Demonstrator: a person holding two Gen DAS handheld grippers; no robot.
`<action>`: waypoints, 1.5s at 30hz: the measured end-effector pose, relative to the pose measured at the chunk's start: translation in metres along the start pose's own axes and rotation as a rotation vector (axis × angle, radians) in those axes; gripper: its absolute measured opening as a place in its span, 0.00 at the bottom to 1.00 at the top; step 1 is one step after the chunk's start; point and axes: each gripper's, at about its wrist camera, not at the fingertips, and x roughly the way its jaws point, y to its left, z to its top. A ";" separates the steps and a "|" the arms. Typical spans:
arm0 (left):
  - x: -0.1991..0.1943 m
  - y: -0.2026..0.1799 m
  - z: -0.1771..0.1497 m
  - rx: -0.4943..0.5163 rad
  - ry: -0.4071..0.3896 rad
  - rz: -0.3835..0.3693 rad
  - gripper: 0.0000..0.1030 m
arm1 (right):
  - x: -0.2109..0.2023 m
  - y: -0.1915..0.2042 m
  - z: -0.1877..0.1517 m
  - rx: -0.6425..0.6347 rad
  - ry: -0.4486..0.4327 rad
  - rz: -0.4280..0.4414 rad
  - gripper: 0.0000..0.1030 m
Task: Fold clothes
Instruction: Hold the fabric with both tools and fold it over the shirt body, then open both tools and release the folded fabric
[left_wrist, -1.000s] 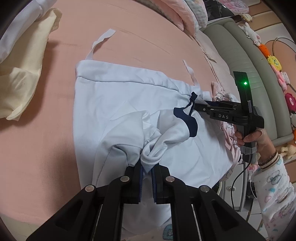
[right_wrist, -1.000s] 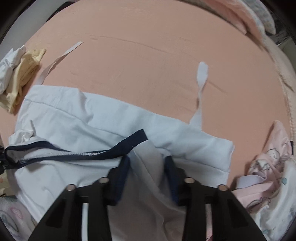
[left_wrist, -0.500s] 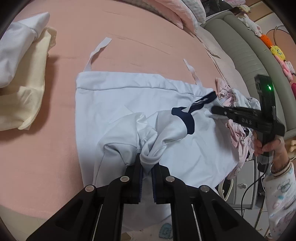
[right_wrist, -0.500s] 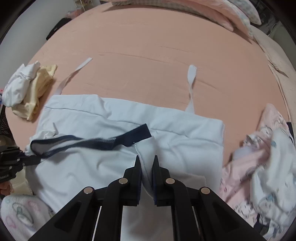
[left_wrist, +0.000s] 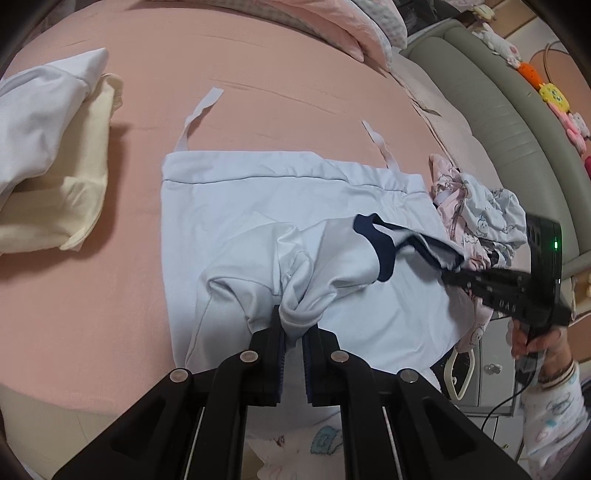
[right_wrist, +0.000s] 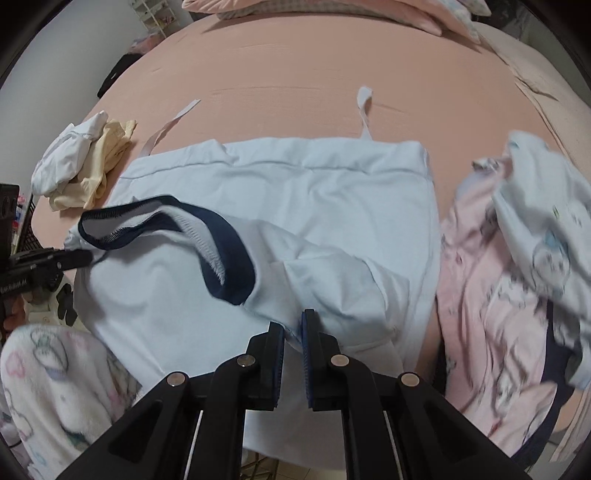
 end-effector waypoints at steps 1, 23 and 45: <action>-0.002 0.000 -0.001 -0.002 -0.007 -0.001 0.06 | 0.000 0.000 -0.002 0.006 -0.002 0.004 0.07; 0.026 0.022 -0.021 -0.060 0.026 -0.002 0.08 | 0.025 -0.019 -0.036 0.118 -0.034 0.049 0.06; -0.020 0.016 -0.038 0.000 -0.040 0.003 0.48 | -0.019 -0.012 -0.051 0.121 -0.002 0.127 0.72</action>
